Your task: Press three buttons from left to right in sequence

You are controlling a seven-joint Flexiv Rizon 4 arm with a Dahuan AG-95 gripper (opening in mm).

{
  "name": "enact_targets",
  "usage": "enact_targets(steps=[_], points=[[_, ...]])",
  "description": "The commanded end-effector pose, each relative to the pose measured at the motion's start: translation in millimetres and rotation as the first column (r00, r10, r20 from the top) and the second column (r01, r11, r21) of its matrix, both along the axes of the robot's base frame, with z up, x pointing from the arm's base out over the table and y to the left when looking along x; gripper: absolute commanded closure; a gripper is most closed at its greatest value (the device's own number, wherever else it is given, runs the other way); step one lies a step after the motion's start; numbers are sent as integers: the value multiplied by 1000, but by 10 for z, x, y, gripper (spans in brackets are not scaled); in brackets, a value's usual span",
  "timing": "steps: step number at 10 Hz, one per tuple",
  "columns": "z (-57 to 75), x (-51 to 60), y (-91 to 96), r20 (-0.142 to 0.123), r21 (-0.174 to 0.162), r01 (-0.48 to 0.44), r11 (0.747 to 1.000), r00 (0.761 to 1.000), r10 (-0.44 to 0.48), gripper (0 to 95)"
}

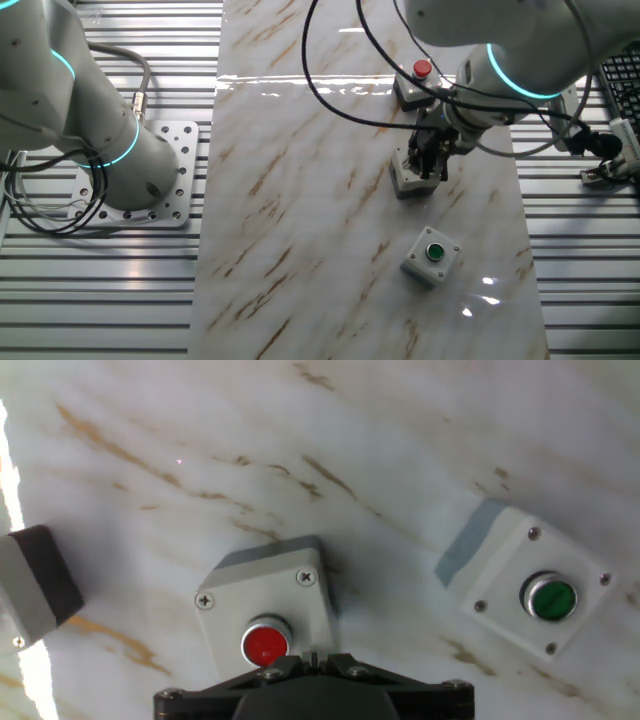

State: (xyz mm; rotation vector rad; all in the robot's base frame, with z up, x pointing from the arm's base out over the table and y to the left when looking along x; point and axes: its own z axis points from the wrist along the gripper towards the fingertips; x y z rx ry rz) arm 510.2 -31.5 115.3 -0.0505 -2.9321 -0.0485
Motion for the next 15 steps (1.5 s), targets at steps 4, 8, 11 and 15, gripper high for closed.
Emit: enact_targets(steps=[4,8,11,15], points=[[27,183,94,30,-39,11,999,1000,-10,950],[-15,210,85,79,-68,-29,997,996,34,950],[-37,222,89,102,-71,-32,997,994,39,950],[-55,260,154,108,-75,-18,997,994,26,950]])
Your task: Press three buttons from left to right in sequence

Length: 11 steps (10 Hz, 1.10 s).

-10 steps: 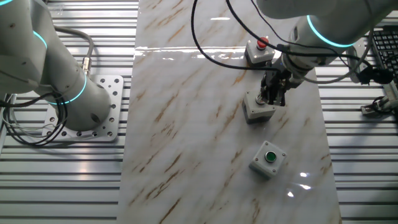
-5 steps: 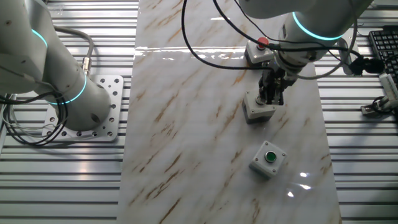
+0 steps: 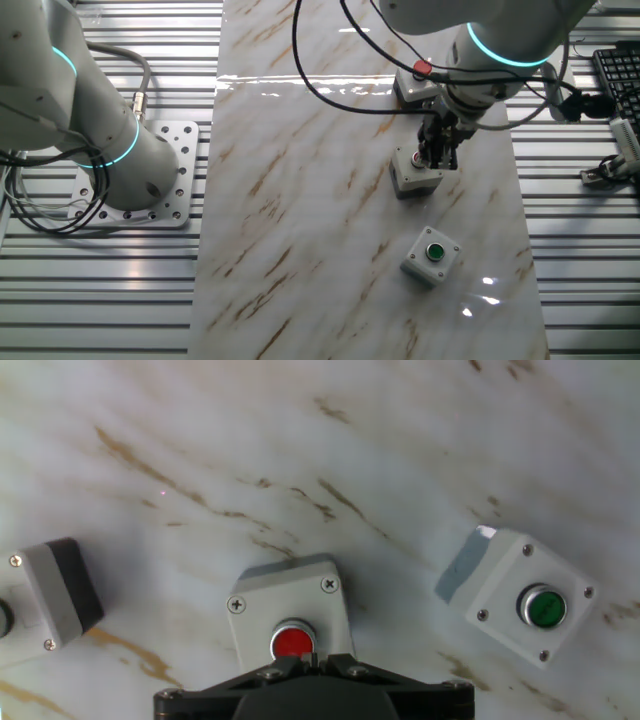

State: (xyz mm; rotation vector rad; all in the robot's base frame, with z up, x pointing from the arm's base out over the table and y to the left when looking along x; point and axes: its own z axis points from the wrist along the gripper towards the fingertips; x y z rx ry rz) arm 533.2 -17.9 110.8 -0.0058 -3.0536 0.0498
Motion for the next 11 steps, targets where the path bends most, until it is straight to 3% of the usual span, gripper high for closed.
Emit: enact_targets(steps=[1,11], points=[[-32,36,35,-12,-13,17,1000,1000,-17,950],[-76,45,70,-10,-7,13,1000,1000,-13,950]])
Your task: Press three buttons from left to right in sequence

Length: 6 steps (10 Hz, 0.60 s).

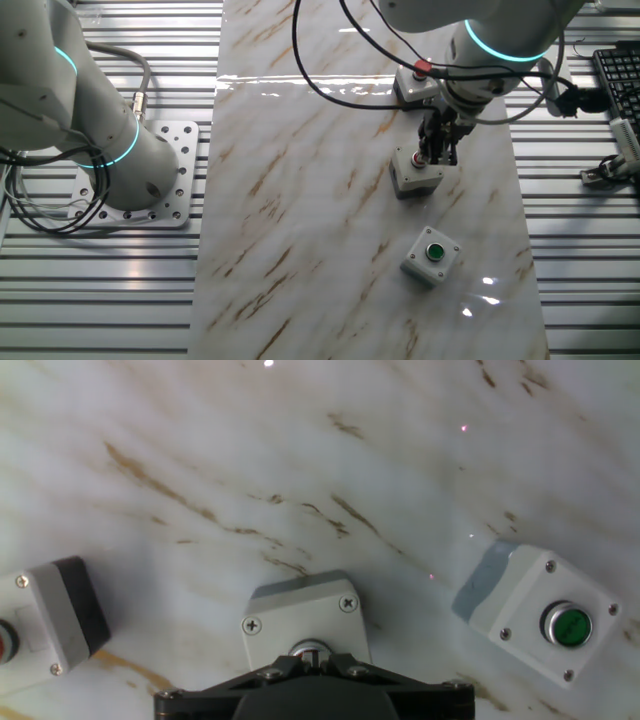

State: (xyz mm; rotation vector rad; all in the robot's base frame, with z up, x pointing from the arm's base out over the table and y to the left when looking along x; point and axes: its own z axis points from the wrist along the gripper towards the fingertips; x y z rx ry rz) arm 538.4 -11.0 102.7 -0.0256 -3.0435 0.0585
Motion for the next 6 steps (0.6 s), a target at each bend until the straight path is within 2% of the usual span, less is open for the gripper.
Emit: enact_targets(steps=[1,5,6], points=[[6,-5,5,-1,-1,-1,1000,1000,1,950],[-27,16,6,-2,1,-13,1000,1000,13,950],[-32,20,8,-13,3,-12,1000,1000,12,950]])
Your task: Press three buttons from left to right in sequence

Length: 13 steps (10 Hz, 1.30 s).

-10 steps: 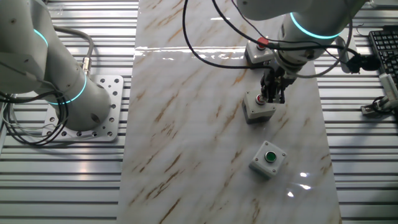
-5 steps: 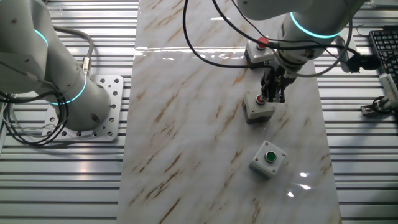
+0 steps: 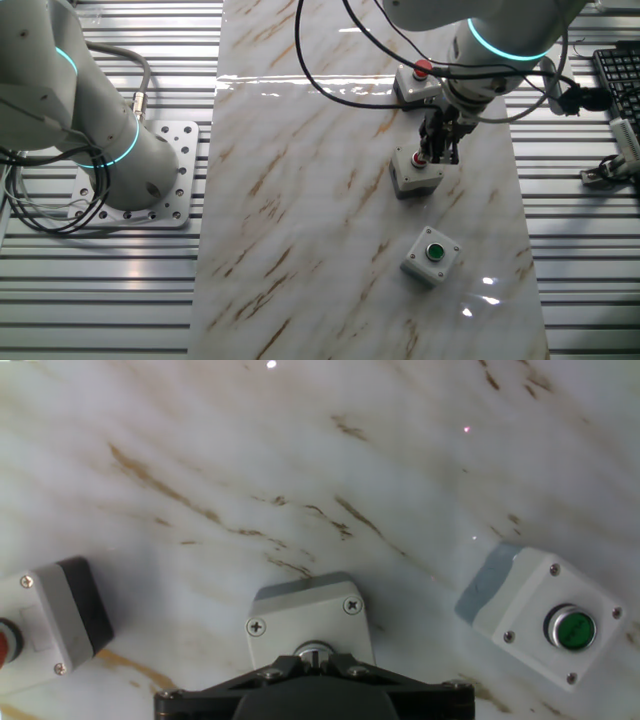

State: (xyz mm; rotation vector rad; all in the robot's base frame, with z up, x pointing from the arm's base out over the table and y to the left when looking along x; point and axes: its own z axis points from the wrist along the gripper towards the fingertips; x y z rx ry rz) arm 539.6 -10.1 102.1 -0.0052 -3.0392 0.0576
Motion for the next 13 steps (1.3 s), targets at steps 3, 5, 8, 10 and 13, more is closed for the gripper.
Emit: enact_targets(steps=[3,5,8,10,13], points=[[-17,20,11,-27,-14,-13,1000,1000,13,950],[-26,24,10,-34,-36,-49,998,998,48,950],[-45,30,6,-27,-36,-68,997,997,67,950],[-45,29,6,-37,-34,-77,996,996,76,950],[-44,29,6,-40,-57,-114,992,993,112,950]])
